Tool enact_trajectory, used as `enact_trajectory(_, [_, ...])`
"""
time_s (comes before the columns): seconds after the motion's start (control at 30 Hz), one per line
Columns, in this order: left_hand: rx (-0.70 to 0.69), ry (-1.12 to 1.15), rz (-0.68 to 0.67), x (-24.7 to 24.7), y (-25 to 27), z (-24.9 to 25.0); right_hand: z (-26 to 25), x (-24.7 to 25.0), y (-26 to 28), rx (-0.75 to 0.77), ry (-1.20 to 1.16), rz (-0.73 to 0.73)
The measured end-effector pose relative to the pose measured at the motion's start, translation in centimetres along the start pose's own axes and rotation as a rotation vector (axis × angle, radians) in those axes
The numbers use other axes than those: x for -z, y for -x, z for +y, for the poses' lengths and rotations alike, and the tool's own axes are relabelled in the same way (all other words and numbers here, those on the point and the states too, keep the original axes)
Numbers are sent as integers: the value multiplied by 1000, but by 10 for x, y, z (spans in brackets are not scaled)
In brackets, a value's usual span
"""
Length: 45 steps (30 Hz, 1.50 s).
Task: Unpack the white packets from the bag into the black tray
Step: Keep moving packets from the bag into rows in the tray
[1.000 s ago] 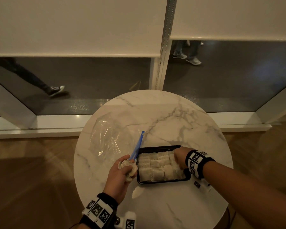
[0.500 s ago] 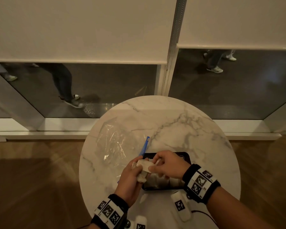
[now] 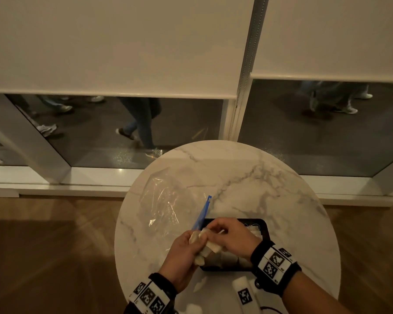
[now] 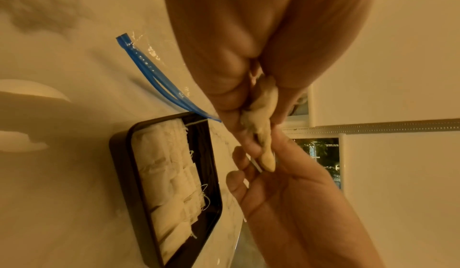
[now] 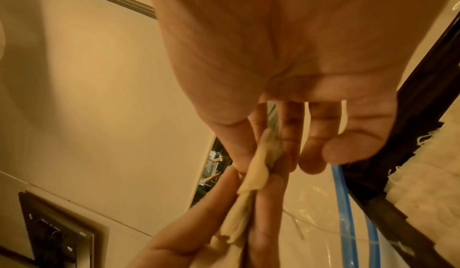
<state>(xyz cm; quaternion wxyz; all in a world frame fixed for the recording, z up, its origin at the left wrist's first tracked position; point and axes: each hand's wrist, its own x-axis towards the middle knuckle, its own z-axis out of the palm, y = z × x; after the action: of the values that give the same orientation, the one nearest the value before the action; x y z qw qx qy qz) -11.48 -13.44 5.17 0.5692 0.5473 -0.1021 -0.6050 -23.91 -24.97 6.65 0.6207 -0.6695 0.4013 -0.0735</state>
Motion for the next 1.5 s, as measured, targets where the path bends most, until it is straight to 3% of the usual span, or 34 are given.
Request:
enact_trajectory(0.3, [-11, 48, 83, -2, -5, 20, -1, 9, -6, 88, -130, 151])
enact_trajectory(0.53, [138, 313, 106, -1, -2, 28, 10, 32, 0, -1, -94, 118])
enact_trajectory(0.67, [139, 406, 128, 3, -1, 27, 33, 43, 3, -100, -56, 211])
enact_trajectory(1.07, [97, 285, 156, 15, -4, 13, 44, 54, 12, -33, 207, 307])
enact_trajectory(1.2, [103, 248, 184, 19, -6, 7, 43, 58, 9, -41, 181, 233])
enact_trajectory(1.3, [115, 245, 226, 21, -6, 3, 46, 60, 6, -45, 251, 266])
enact_trajectory(1.5, [101, 256, 207, 23, -4, 1, 57, 57, -2, -51, 375, 147])
